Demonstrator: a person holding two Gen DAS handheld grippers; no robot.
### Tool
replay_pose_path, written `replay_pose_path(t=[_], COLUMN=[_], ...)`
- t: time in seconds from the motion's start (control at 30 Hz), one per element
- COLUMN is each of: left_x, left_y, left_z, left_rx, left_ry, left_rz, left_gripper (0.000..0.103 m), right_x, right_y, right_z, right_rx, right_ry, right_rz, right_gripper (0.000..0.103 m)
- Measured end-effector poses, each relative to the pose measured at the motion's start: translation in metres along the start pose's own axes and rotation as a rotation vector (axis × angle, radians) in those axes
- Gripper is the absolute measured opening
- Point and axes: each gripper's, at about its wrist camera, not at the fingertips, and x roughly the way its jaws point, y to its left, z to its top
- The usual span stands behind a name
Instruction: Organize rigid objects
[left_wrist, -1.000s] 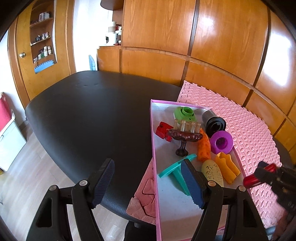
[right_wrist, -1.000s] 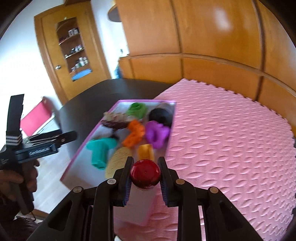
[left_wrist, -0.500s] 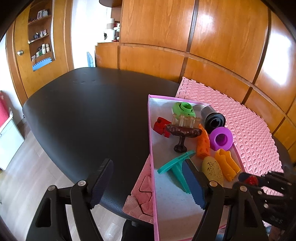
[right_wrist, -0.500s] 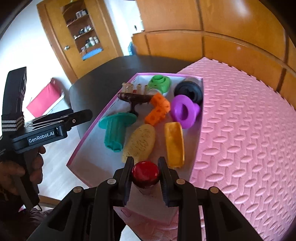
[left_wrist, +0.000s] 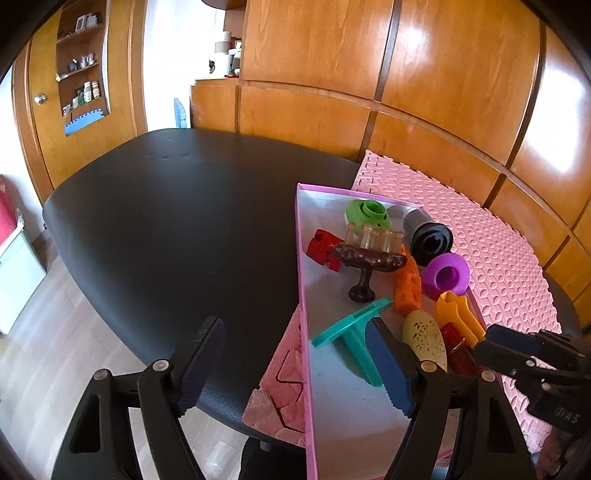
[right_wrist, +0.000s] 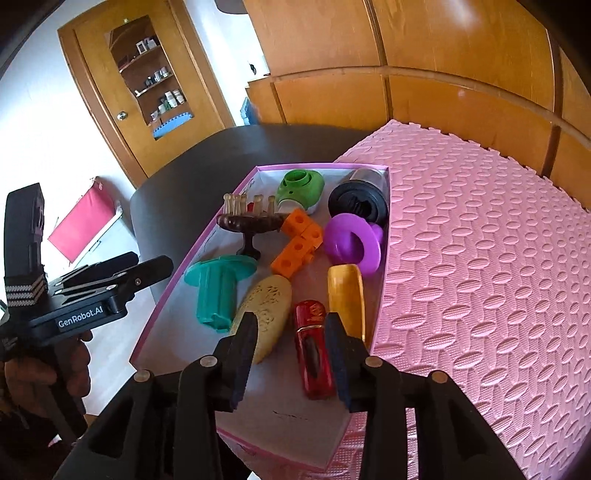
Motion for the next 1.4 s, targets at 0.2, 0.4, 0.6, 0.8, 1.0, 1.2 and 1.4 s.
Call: replay_pose_path(t=[0.2,0.4,0.6,0.8,1.0,1.2,1.4], left_x=[-0.004,-0.010,-0.020,-0.029,-0.041,-0.050,-0.052], left_y=[-0.005,-0.013,-0.022,-0.028,-0.035,-0.040,-0.043], left_z=[0.001,0.001,0.000,-0.004,-0.008,-0.011,-0.014], left_rx=[0.016,0.026,0.034,0.038,0.042,0.039,0.058], left_ry=[-0.019,-0.046,-0.075,-0.093,-0.125,-0.145,-0.150], left_rz=[0.018,0.042,0.063,0.090,0.118,0.119,0.129], left_gripper=[0.085,0.093,0.103,0.103,0.103,0.103,0.103], right_x=[0.004,-0.004,-0.013,-0.020,-0.022,-0.023,-0.024], right_y=[0.003,0.004,0.003,0.006,0.011,0.018,0.020], right_z=[-0.002,-0.003,-0.003,-0.003,-0.004,-0.006,-0.008], right_rx=[-0.002,0.012,0.040,0.055,0.055,0.039,0.044], right_ry=[-0.007,-0.067,-0.125,-0.162,-0.176,-0.179,-0.180], right_rz=[-0.033,-0.102,-0.186,-0.265,-0.282,-0.281,-0.282], right_gripper=[0.037,0.037,0.042,0.042,0.042,0.042,0.042])
